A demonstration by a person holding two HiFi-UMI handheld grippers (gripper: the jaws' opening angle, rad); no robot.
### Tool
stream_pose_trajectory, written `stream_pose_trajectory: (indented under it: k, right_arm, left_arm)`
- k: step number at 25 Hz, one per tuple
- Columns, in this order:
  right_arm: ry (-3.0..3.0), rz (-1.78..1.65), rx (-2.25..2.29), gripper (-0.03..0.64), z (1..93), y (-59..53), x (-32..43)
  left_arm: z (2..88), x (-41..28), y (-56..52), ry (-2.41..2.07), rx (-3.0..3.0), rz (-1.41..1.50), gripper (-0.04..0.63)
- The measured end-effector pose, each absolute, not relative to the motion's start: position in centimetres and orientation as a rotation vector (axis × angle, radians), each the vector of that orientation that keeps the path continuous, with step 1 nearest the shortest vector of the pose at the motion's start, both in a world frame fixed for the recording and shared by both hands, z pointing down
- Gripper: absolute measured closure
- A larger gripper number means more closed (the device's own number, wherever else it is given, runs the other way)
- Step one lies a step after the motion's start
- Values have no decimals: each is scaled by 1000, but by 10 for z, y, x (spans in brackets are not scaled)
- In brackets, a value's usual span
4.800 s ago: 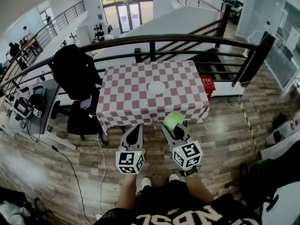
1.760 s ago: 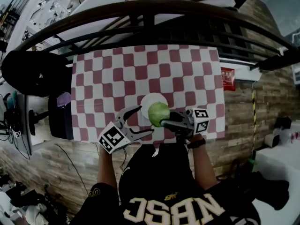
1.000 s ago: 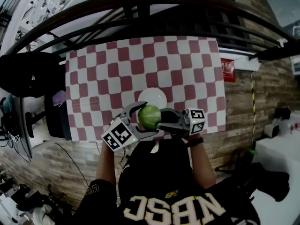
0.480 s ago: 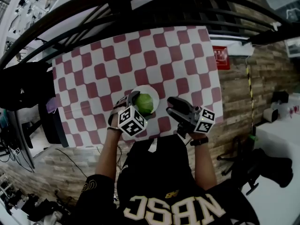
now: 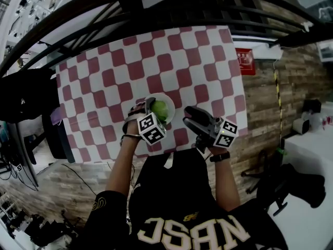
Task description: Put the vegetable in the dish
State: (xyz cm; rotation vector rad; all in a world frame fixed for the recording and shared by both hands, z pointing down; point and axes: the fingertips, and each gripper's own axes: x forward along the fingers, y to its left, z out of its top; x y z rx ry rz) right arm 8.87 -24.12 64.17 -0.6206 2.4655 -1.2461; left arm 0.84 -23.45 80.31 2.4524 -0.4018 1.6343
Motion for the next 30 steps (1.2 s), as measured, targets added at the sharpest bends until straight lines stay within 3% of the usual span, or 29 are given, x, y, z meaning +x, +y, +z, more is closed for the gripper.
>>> stream_pose_trajectory:
  k: [11,19,21,25,30]
  right_arm:
    - [2552,-1161,-934,397,647,-251,102]
    - [2730,-838,-1113,402,595,-277,73]
    - [2781,-709,-1170,440,571,-288,59]
    - [2903,-437,-1294,488,526,-303,30]
    - [2931,-134,-1562,569,477,-310,8]
  left_arm:
    - [799,9,-258,-626,2504,1538,95]
    - [699,-30,-284,-1055,2469,1042,95]
    - [664,-45,-292,-1169,2464,912,98]
    - [589,-77,-304,-1414,2441,630,160]
    - [507,-107,-303,-1651,2442,332,318]
